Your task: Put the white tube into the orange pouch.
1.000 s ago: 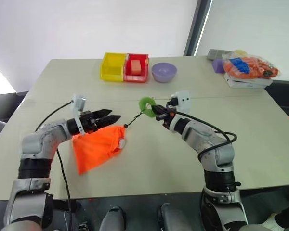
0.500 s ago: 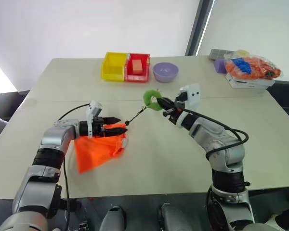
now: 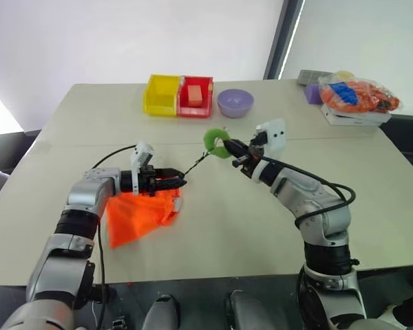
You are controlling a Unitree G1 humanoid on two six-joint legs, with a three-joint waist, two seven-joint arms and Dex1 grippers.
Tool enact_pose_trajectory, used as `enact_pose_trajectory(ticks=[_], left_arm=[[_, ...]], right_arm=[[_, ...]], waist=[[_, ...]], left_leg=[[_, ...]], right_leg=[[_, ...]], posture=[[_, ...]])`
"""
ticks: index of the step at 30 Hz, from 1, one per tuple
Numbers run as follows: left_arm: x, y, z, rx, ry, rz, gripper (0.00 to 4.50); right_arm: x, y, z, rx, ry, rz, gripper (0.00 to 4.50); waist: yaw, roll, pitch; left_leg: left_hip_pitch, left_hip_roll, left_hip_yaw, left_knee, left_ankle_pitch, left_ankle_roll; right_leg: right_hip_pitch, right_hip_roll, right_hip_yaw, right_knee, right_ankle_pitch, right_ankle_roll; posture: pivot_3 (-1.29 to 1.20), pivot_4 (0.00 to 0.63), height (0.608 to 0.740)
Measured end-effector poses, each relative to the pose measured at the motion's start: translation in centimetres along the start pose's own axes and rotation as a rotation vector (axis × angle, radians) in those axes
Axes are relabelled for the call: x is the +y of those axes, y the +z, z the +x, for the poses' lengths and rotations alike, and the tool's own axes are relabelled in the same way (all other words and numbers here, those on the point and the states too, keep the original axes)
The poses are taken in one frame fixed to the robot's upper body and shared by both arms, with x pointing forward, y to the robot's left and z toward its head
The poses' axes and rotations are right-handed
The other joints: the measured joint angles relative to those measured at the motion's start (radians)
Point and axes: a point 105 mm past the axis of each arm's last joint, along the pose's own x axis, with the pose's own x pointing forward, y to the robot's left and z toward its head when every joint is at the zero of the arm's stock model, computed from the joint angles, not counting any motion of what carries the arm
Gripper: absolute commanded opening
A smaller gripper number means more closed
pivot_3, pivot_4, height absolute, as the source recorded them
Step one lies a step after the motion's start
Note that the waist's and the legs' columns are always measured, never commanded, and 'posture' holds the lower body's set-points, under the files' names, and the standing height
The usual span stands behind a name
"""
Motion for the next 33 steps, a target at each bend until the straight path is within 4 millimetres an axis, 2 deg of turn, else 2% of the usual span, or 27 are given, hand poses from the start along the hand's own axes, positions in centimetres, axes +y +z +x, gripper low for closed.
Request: enact_pose_trajectory(ticks=[17, 18, 20, 23, 24, 33], left_arm=[[-0.09, 0.46, 0.65, 0.007, -0.008, 0.025, 2.77], [-0.11, 0.45, 0.65, 0.007, -0.009, 0.026, 2.35], [-0.11, 0.42, 0.64, 0.011, -0.01, 0.027, 1.92], [-0.08, 0.31, 0.57, 0.021, -0.008, 0.03, 0.41], [-0.1, 0.3, 0.56, 0.023, -0.009, 0.031, 0.19], [-0.61, 0.11, 0.15, 0.066, -0.017, 0.07, 0.21]], right_arm=[[0.11, -0.11, 0.04, 0.005, 0.003, -0.001, 0.0], [0.1, -0.12, 0.04, 0.005, 0.003, -0.002, 0.0], [0.1, -0.12, 0.03, 0.005, 0.003, -0.002, 0.0], [0.07, -0.11, 0.02, 0.006, 0.002, -0.003, 0.0], [0.06, -0.11, 0.02, 0.006, 0.001, -0.003, 0.0], [-0.4, 0.58, 0.22, -0.026, -0.032, -0.016, 0.0]], waist=[[0.0, 0.0, 0.0], [0.0, 0.0, 0.0], [0.0, 0.0, 0.0], [0.0, 0.0, 0.0], [0.0, 0.0, 0.0], [-0.001, 0.0, 0.0]], left_leg=[[0.0, 0.0, 0.0, 0.0, 0.0, 0.0], [0.0, 0.0, 0.0, 0.0, 0.0, 0.0], [0.0, 0.0, 0.0, 0.0, 0.0, 0.0], [0.0, 0.0, 0.0, 0.0, 0.0, 0.0], [0.0, 0.0, 0.0, 0.0, 0.0, 0.0], [0.0, 0.0, 0.0, 0.0, 0.0, 0.0]], right_leg=[[0.0, 0.0, 0.0, 0.0, 0.0, 0.0], [0.0, 0.0, 0.0, 0.0, 0.0, 0.0], [0.0, 0.0, 0.0, 0.0, 0.0, 0.0], [0.0, 0.0, 0.0, 0.0, 0.0, 0.0], [0.0, 0.0, 0.0, 0.0, 0.0, 0.0], [0.0, 0.0, 0.0, 0.0, 0.0, 0.0]], posture=[[0.0, 0.15, 0.74], [0.0, 0.15, 0.74], [0.0, 0.15, 0.74], [0.0, 0.15, 0.74], [0.0, 0.15, 0.74], [0.0, 0.15, 0.74]])
